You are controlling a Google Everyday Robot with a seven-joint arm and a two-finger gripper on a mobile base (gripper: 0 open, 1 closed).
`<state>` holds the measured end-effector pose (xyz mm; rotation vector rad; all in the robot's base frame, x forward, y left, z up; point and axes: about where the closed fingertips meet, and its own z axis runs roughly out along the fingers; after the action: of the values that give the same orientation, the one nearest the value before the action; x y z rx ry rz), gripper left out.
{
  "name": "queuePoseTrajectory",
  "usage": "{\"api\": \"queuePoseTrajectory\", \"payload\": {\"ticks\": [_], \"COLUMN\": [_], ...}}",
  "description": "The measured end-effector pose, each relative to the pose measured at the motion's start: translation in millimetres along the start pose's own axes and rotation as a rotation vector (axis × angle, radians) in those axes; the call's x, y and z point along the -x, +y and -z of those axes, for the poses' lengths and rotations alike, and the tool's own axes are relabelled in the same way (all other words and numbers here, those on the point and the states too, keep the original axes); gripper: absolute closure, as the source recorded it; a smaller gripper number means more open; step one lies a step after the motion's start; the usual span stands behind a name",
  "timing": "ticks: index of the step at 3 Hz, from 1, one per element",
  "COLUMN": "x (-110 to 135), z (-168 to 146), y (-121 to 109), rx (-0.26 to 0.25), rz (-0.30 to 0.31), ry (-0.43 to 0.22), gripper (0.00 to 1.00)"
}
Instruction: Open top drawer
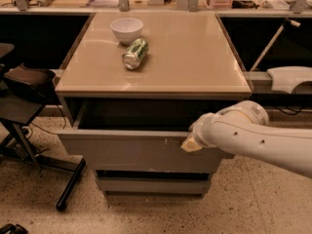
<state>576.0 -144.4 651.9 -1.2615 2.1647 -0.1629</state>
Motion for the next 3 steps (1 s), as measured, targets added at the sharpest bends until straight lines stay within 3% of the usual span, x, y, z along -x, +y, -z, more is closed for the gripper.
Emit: {"api": "queuePoseTrajectory", "payload": {"ticks": [3], "x": [-6.3], "z": [16.9], "y": [7.8], "rx": [-0.033], "rz": [-0.009], "ry": [-0.017], "gripper": [1.00]}}
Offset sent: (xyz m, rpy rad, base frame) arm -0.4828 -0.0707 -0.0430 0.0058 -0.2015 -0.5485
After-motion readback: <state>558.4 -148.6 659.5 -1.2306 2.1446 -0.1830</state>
